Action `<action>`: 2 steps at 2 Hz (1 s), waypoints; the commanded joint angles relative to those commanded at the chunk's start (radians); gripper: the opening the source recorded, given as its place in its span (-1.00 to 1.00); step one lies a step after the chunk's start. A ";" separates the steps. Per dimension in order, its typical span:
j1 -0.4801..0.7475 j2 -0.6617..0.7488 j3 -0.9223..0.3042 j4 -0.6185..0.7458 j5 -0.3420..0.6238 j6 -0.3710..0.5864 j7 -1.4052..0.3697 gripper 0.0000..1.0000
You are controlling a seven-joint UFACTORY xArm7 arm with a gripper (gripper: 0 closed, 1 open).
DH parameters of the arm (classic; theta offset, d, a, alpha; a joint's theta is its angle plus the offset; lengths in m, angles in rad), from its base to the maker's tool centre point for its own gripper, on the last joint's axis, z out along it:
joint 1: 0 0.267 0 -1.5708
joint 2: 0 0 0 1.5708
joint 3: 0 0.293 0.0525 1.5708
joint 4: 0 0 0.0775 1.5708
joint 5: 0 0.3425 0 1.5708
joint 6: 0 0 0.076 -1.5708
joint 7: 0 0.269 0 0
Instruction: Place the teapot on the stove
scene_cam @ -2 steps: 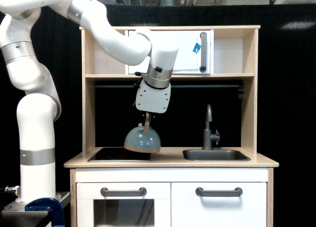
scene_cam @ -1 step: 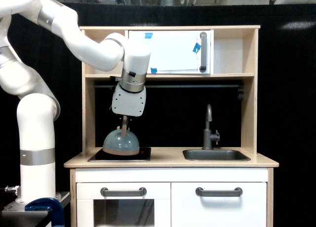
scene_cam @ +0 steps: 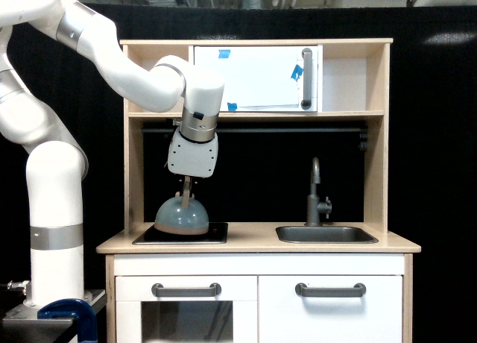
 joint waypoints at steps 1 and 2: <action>0.018 0.015 -0.008 -0.002 0.003 -0.020 -0.002 1.00; 0.025 0.012 -0.038 0.018 -0.022 0.001 0.006 1.00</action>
